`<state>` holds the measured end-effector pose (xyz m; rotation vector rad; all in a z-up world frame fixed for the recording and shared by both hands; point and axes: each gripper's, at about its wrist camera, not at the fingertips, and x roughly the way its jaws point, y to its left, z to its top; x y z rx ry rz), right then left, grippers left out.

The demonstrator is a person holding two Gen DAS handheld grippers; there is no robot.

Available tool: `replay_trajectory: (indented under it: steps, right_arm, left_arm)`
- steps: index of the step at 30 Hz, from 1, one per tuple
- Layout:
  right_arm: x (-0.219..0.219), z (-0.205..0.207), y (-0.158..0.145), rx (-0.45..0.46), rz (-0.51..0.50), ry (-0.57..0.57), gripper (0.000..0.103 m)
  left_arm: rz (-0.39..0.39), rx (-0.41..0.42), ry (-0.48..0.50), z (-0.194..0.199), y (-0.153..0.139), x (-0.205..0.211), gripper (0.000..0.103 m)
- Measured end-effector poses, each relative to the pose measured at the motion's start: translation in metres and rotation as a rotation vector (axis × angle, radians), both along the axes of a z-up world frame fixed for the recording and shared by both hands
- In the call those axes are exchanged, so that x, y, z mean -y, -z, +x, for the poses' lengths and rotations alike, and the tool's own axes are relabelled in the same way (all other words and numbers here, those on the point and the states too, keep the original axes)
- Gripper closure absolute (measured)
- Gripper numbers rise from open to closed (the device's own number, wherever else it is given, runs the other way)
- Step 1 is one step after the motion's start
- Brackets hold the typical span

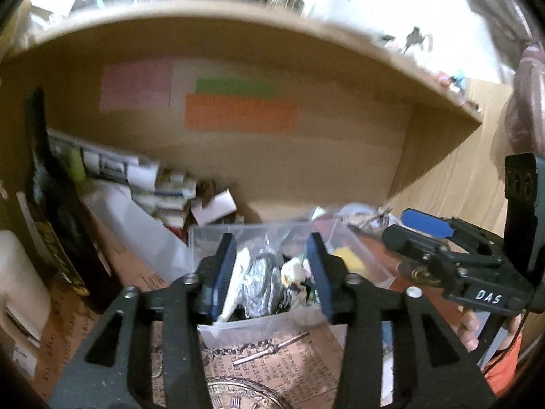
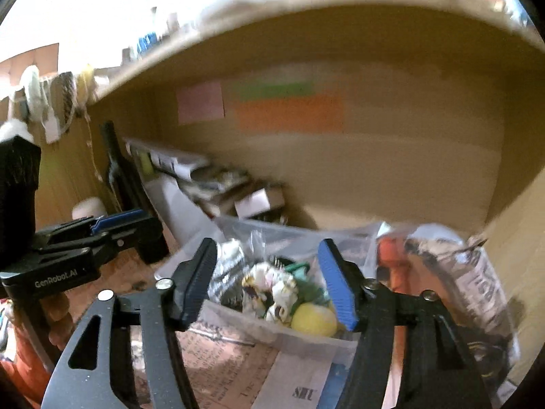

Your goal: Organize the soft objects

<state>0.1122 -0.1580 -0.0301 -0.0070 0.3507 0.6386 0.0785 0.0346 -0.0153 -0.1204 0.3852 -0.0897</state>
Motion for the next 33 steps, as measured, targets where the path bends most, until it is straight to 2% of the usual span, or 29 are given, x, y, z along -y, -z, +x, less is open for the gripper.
replay_trajectory:
  steps: [4,6,8,13,17,20,33]
  right_arm:
    - [0.011,-0.017,-0.016,0.058,0.032,0.006,0.037]
    - [0.014,-0.024,-0.021,0.079,0.047,0.013,0.031]
    - [0.018,-0.03,-0.025,0.103,0.061,0.026,0.022]
    - [0.022,-0.04,-0.028,0.129,0.067,0.033,0.019]
    - [0.022,-0.046,-0.028,0.14,0.07,0.045,0.007]
    - [0.025,-0.051,-0.028,0.149,0.074,0.048,0.003]
    - [0.027,-0.053,-0.028,0.146,0.085,0.056,0.0]
  left_arm:
    - [0.009,0.07,-0.011,-0.02,-0.016,0.003,0.037]
    - [0.016,0.096,-0.016,-0.029,-0.022,0.006,0.034]
    - [0.026,0.115,-0.016,-0.036,-0.027,0.008,0.031]
    - [0.046,0.146,-0.035,-0.049,-0.032,0.012,0.013]
    - [0.042,0.153,-0.036,-0.053,-0.034,0.013,0.008]
    - [0.044,0.158,-0.045,-0.056,-0.035,0.014,0.003]
    - [0.039,0.154,-0.055,-0.059,-0.035,0.014,0.001]
